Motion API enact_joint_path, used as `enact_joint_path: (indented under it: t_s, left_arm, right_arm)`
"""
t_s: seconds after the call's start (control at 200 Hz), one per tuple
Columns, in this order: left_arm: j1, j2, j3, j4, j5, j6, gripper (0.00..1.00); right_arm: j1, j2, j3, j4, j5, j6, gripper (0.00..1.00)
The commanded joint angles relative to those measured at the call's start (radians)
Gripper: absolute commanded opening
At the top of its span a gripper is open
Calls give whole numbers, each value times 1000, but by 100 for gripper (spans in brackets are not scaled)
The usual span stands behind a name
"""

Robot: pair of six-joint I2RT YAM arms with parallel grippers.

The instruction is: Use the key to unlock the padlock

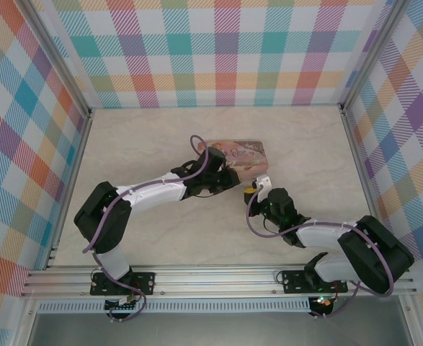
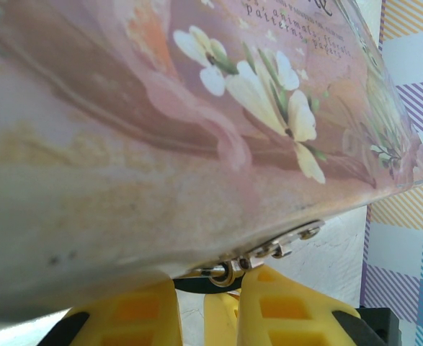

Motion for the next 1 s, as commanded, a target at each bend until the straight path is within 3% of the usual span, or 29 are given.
enact_joint_path:
  t_s: [0.0,0.995]
  left_arm:
    - [10,-33,22,23,7,-4,8]
    - [30,-68,26,13,99,-57,8]
  right_arm:
    - [7,11,-4,77,-4,-11,1]
    - [5,84,33,243,-63,-94,1]
